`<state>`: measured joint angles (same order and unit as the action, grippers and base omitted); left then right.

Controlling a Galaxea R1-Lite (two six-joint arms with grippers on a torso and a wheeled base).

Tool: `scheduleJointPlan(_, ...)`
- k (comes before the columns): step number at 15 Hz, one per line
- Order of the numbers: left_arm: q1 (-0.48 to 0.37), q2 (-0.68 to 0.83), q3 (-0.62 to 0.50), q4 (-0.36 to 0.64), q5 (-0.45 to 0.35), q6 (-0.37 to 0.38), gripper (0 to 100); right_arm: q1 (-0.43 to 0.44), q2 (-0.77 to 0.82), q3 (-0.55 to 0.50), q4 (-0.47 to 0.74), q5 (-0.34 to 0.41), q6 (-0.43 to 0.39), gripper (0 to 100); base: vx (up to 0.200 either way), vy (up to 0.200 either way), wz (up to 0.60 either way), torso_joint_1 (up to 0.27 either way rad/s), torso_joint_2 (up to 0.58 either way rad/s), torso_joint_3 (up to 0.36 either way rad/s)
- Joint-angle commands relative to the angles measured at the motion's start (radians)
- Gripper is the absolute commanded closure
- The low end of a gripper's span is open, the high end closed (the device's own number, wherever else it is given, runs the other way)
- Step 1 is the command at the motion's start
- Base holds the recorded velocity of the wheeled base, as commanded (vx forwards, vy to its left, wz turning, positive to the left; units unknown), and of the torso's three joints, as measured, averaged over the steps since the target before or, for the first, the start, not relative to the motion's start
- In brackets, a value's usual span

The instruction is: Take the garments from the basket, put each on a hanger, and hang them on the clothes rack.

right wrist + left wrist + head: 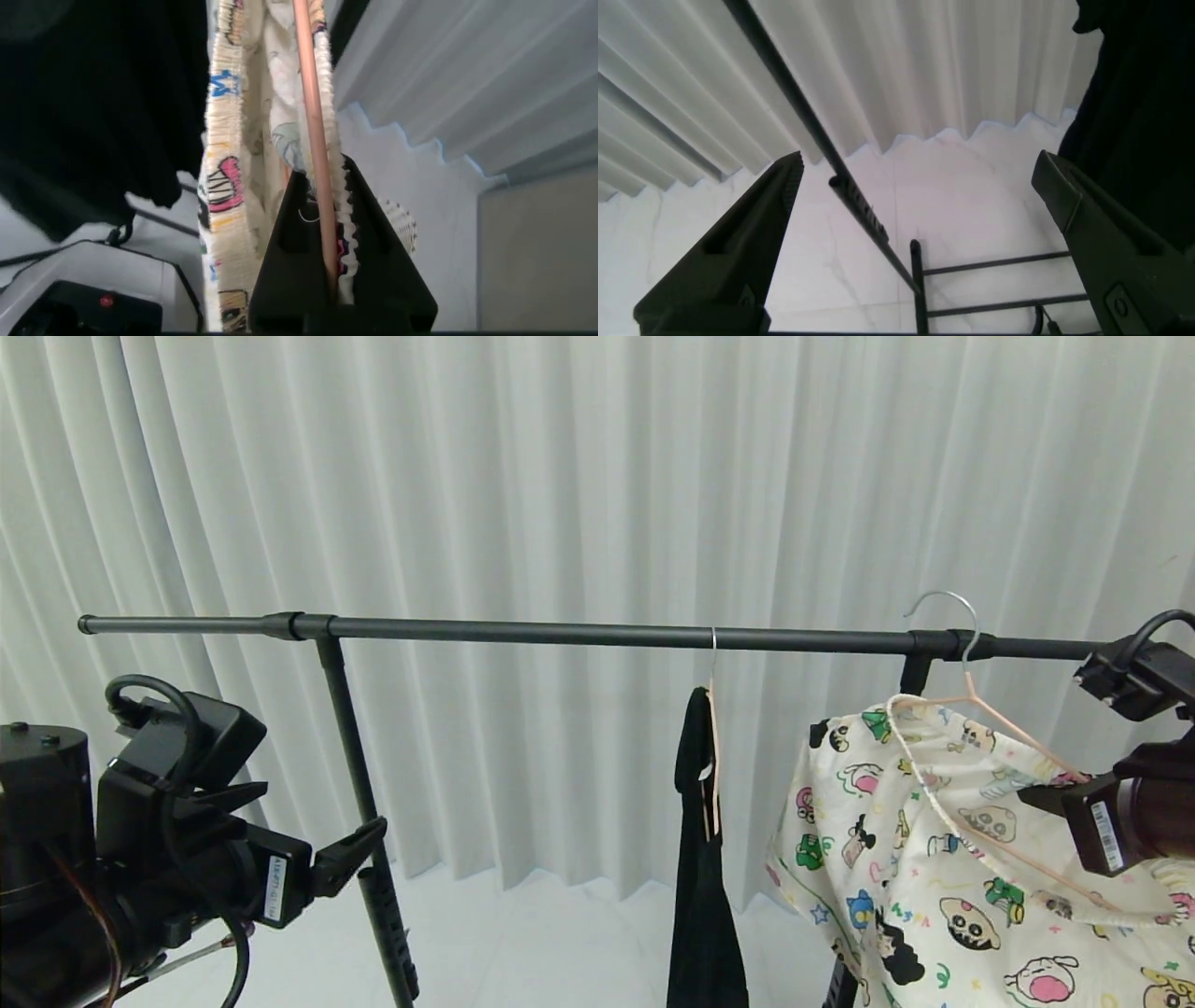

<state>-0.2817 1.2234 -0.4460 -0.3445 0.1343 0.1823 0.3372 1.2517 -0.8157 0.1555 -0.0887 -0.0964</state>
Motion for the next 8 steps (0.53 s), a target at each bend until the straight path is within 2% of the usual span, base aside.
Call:
scheduleJointPlan(1,-0.007,0.001,0.001,-0.001,0.001,0.0,0,0.005,0.009,0.0,-0.004,0.001,0.0,100,0.0,0.0,0.0,0.0,0.0,0.0)
scheduleJointPlan(3,-0.016,0.001,0.003,-0.001,0.001,-0.001,0,0.008,0.026,0.0,-0.021,0.001,0.02,100,0.0,0.0,0.0,0.0,0.0,0.0)
scheduleJointPlan(6,-0.024,0.001,0.001,-0.001,0.002,-0.003,0,0.039,0.094,0.0,-0.103,-0.002,0.109,100,0.0,0.0,0.0,0.0,0.0,0.0)
scheduleJointPlan(8,-0.03,-0.001,-0.002,-0.002,0.002,-0.003,0,0.043,0.155,-0.003,-0.166,-0.002,0.119,100,0.0,0.0,0.0,0.0,0.0,0.0)
